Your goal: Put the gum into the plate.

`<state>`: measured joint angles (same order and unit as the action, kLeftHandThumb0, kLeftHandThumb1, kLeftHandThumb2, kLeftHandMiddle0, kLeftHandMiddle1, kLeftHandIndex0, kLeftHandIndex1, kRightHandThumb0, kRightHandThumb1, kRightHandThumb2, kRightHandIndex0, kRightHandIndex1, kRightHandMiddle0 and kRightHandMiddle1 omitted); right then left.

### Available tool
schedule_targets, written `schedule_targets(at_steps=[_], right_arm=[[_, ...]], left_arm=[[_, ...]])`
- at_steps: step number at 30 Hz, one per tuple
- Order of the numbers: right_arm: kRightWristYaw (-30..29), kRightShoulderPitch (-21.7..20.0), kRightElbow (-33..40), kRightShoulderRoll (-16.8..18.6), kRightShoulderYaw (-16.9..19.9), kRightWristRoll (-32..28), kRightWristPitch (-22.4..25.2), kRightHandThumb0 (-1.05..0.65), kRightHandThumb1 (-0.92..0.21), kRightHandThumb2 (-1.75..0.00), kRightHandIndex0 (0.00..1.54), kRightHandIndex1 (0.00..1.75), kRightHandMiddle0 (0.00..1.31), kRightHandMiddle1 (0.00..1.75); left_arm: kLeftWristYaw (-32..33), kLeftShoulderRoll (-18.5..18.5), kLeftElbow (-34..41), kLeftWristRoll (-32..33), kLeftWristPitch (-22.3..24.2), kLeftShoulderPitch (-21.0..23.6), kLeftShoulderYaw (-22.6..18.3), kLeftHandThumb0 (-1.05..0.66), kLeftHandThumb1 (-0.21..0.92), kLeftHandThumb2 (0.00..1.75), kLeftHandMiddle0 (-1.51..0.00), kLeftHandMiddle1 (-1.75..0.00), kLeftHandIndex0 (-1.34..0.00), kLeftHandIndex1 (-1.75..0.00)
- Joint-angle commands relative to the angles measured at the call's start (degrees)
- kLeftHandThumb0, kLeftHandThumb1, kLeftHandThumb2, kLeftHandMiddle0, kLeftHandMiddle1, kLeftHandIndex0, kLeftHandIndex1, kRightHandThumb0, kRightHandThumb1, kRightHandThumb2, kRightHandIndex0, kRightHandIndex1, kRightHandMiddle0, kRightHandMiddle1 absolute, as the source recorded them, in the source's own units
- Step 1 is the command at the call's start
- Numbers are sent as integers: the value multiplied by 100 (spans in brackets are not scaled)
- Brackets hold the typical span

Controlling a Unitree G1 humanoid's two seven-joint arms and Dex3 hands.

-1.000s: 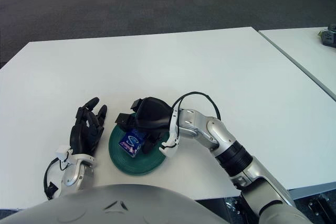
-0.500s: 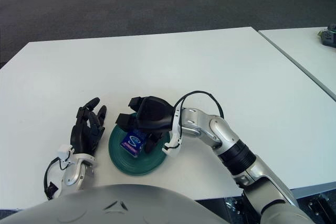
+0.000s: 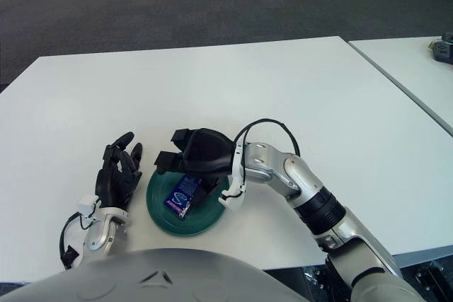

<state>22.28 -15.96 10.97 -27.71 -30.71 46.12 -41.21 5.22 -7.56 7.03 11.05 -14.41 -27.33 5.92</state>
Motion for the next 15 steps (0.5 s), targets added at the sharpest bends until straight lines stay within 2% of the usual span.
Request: schedule_targets(at_steps=[1, 4, 5, 7, 8, 10, 11, 15], right_arm=[[82, -95, 65, -14, 27, -83, 37, -69, -92, -69, 28, 147, 0, 88], [136, -96, 88, -19, 33, -114, 54, -71, -92, -70, 27, 141, 0, 91], [153, -95, 96, -20, 35, -117, 60, -72, -92, -71, 27, 131, 0, 90], [199, -104, 113, -32, 38, -100, 74, -74, -92, -73, 33, 91, 0, 86], [217, -107, 117, -40, 43, -84, 79, -74, -92, -74, 34, 83, 0, 85], [233, -100, 120, -56, 58, -64, 82, -76, -92, -78, 38, 56, 0, 79], [237, -92, 125, -66, 69, -62, 81, -77, -92, -80, 39, 46, 0, 75], [217, -49, 131, -103, 121, -79, 77, -80, -92, -86, 41, 27, 0, 65]], left_arm=[[-32, -226, 27, 133, 75, 19, 10, -82, 92, 85, -41, -1, -1, -91], [-87, -214, -2, 229, 68, 27, -8, -81, 92, 85, -41, 0, 0, -90], [-103, -210, -14, 257, 60, 31, -13, -82, 92, 85, -41, 0, 0, -90], [-138, -199, -43, 303, 32, 40, -20, -82, 92, 85, -41, 0, 0, -89], [-150, -191, -65, 294, -2, 43, -22, -82, 92, 85, -41, 0, 0, -88], [-161, -181, -90, 244, -75, 35, -13, -82, 92, 86, -40, 0, 0, -87], [-162, -182, -93, 211, -111, 24, -3, -81, 92, 86, -40, 0, 0, -87], [-152, -194, -56, 125, -169, -23, 44, -81, 92, 87, -41, 0, 0, -87]])
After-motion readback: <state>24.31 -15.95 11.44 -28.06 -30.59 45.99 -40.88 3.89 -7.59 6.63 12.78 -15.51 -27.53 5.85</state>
